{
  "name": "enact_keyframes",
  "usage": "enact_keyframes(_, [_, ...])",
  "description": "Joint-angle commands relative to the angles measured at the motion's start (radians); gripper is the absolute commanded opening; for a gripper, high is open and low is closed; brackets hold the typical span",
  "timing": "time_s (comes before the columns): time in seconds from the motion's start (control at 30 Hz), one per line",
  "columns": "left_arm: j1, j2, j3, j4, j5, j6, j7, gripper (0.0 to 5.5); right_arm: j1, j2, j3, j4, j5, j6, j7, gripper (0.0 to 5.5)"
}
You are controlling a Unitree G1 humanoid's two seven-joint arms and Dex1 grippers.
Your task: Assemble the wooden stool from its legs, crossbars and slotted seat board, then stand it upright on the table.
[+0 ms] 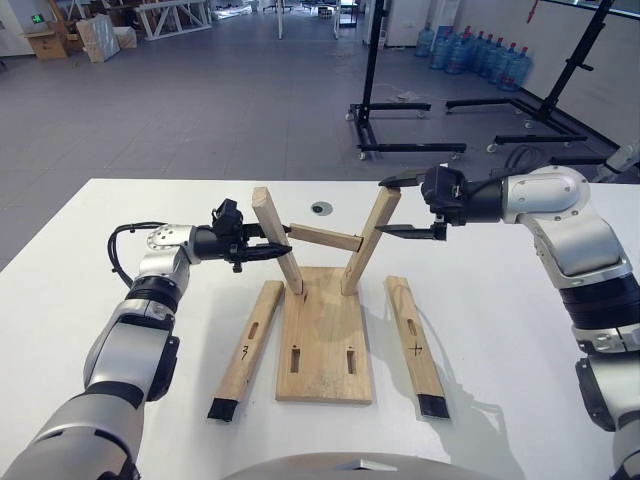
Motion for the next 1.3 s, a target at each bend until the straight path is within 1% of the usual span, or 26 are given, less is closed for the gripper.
enact_keyframes(0.03, [-0.002,0.023,0.083,0.04,-0.01,0.01,-0.004,2.03,0.149,-0.018,0.154,0.062,-0.092,0.065,0.1,3.7])
enact_keyframes(0.23, [0.014,0.022,0.118,0.042,-0.008,0.016,-0.004,2.03,0.145,-0.027,0.167,0.08,-0.121,0.048,0.1,3.7])
enact_keyframes(0.47, [0.037,0.033,0.137,0.041,-0.003,0.02,-0.004,2.03,0.152,-0.039,0.176,0.082,-0.126,0.042,0.107,3.7])
enact_keyframes(0.9, [0.047,0.061,0.162,0.036,-0.021,0.055,-0.004,2.03,0.177,-0.082,0.229,0.095,-0.186,0.021,0.119,3.7])
enact_keyframes(1.13, [0.038,0.054,0.243,0.077,-0.034,0.057,0.009,2.03,0.182,-0.108,0.26,0.082,-0.211,-0.007,0.138,3.7])
enact_keyframes(1.3, [0.051,0.052,0.242,0.097,0.012,0.042,0.017,2.03,0.176,-0.106,0.269,0.076,-0.209,-0.019,0.132,3.7])
